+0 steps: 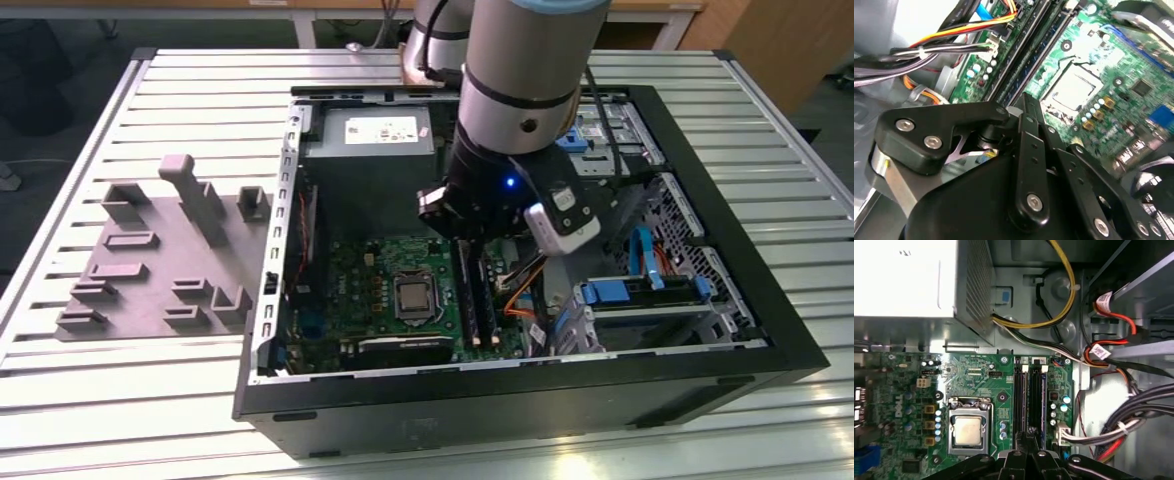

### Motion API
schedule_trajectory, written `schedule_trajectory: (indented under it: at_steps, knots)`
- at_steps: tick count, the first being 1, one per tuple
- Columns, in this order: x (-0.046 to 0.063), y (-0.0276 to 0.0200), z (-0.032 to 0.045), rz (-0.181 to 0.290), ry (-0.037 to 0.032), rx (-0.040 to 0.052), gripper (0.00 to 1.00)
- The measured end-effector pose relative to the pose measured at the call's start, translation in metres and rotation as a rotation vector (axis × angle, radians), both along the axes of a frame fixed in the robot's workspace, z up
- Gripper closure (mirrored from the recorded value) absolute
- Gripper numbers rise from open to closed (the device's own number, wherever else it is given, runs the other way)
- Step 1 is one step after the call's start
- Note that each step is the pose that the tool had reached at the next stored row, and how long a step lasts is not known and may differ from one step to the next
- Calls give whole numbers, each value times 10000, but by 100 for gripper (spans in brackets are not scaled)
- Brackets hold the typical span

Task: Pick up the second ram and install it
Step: 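Press down the second ram until it locks into place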

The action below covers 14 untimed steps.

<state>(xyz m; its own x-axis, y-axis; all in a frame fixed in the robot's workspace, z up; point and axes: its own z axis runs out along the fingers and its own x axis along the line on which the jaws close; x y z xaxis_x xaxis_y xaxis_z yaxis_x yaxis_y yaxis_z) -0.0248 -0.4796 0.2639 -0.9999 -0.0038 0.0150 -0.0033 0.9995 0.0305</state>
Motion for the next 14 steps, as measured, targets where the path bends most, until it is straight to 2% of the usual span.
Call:
schedule_trajectory:
  at_steps: [2, 6, 9, 12, 14]
  knots:
    - [0, 0, 77, 0, 0, 0, 89]
    - [0, 0, 82, 0, -1, 2, 89]
    - [-37, 15, 121, -23, -10, 6, 89]
    - [-134, 58, 222, -87, -40, 23, 89]
    - [-234, 108, 328, -154, -72, 38, 89]
